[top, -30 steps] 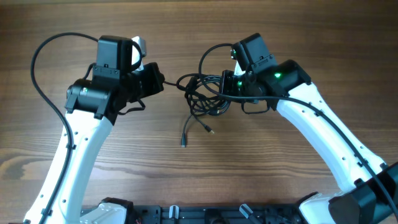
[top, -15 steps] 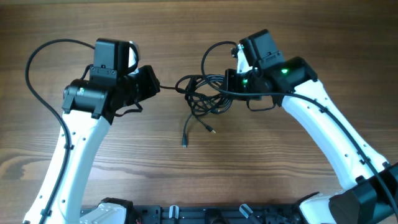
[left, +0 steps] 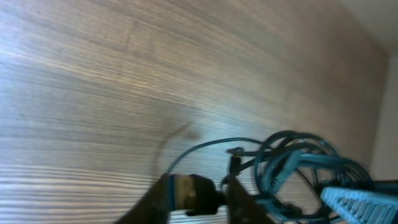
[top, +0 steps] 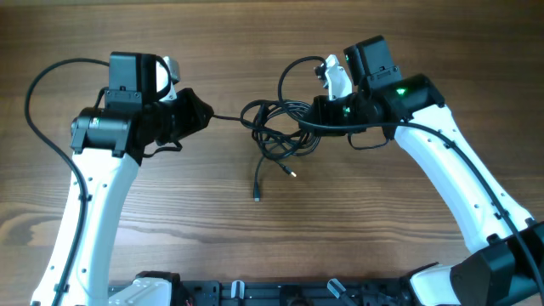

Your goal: Untangle cables

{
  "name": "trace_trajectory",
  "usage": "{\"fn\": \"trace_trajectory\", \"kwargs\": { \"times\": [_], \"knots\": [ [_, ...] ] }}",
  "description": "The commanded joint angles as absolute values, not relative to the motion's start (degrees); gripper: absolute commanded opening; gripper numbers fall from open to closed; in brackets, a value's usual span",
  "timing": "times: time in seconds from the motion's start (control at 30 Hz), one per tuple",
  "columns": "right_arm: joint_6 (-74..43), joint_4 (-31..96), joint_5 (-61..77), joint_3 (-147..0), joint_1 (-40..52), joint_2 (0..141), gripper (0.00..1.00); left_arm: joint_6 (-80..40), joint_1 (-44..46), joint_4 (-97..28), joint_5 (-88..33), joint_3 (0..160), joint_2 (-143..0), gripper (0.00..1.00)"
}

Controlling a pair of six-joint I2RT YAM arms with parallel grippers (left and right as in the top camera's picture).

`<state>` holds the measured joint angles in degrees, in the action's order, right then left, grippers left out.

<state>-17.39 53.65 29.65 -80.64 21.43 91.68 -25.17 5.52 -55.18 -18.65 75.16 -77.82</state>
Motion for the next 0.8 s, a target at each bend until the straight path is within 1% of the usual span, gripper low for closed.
{"fn": "trace_trajectory", "kwargs": {
  "times": [0.0, 0.07, 0.1, 0.17, 0.33, 0.43, 0.6, 0.7, 0.77],
  "knots": [
    [-16.0, 54.5, 22.2, -79.5, 19.2, 91.9, 0.09, -22.7, 4.7, -55.1, -10.7, 76.1, -79.0, 0.60],
    [-16.1, 53.9, 22.0, -79.5, 19.2, 91.9, 0.08, -21.6, 5.6, -54.5, -10.7, 76.1, -79.2, 0.80],
    [-16.0, 53.3, 22.0, -79.5, 19.2, 91.9, 0.06, -20.4, 5.8, -54.1, -10.6, 76.1, -79.2, 1.00],
    [-15.1, 52.6, 22.0, -79.6, 19.2, 91.4, 0.04, -19.6, 5.7, -53.1, -10.0, 76.1, -79.2, 1.00],
    [-13.5, 53.1, 19.8, -81.5, 19.2, 89.3, 0.05, -18.2, 4.2, -49.6, -9.4, 76.2, -78.2, 1.00],
    [-14.3, 57.2, 8.8, -85.7, 19.3, 88.1, 0.05, -18.2, 3.8, -48.7, -9.4, 76.2, -77.1, 1.00],
    [-19.0, 63.5, -12.5, -91.1, 19.5, 88.1, 0.05, -18.2, 3.8, -48.9, -9.4, 76.1, -76.9, 1.00],
    [-20.8, 64.1, -18.7, -91.1, 21.1, 88.8, 0.04, -18.2, 3.8, -49.1, -9.4, 76.1, -76.9, 1.00],
    [-22.6, 64.9, -23.7, -91.0, 23.8, 90.7, 0.05, -18.2, 3.8, -49.1, -9.4, 76.1, -76.9, 1.00]
  ]
}}
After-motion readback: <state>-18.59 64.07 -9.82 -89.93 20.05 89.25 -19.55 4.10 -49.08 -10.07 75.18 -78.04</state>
